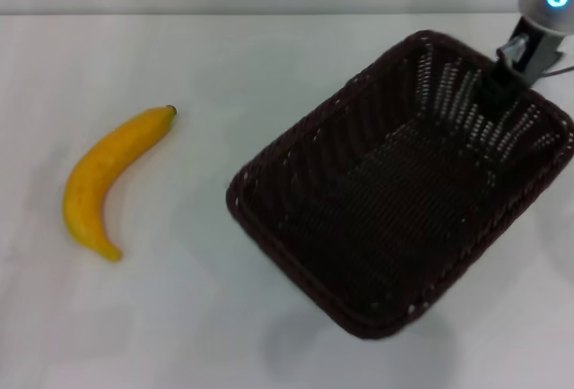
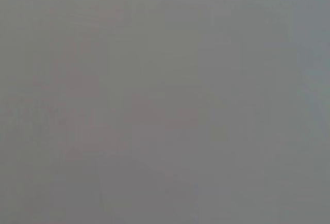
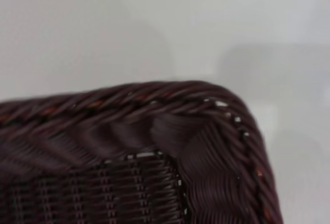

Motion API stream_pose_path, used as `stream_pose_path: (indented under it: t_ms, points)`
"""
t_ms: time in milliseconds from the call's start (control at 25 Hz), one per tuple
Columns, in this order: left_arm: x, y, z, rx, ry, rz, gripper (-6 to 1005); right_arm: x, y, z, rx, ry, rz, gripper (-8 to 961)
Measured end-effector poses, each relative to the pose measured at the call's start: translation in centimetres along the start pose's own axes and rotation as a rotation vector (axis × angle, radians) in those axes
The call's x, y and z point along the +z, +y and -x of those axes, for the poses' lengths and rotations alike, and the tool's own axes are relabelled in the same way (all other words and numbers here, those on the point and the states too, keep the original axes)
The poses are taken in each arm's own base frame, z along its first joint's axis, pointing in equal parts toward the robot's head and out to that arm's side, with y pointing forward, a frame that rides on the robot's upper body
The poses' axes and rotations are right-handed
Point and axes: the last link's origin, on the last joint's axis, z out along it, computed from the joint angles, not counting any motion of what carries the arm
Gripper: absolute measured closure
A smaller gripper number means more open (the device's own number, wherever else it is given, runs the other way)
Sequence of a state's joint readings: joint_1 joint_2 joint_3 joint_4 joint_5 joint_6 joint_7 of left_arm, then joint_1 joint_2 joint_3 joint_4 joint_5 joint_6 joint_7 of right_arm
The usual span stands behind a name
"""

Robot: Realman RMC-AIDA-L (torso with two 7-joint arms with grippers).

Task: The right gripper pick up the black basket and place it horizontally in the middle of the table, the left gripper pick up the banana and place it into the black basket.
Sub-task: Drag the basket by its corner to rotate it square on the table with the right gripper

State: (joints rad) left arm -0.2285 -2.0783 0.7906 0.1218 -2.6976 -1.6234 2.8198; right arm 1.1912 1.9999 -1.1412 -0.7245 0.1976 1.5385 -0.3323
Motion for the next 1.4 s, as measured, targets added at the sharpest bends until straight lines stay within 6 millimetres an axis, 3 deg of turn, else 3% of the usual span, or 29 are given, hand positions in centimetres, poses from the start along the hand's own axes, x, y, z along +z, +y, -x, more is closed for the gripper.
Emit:
stream_pose_path:
  t_ms: [280, 560, 720, 1080, 1400]
  points:
    - [1.2, -0.2, -0.4, 0.015, 0.026, 0.003, 137, 0.1, -2.9, -3.3, 0.408, 0.016, 0.150, 763]
    - [2.4, -0.9, -0.6, 0.033, 0.027, 0.010, 137, -0.4, -3.7, -6.1, 0.608, -0.040, 0.214, 770]
    - [3.2, -1.1, -0.6, 0.041, 0.020, 0.015, 138, -0.2, -2.8, -6.3, 0.651, -0.118, 0.289, 773]
    - [5.1, -1.4, -0.7, 0.051, 0.017, 0.034, 138, -0.3, -1.1, -7.7, 0.699, -0.123, 0.198, 787]
    - [6.3, -1.8, -0.8, 0.044, 0.009, 0.056, 138, -0.9, 2.3, -8.9, 0.733, -0.145, 0.216, 792]
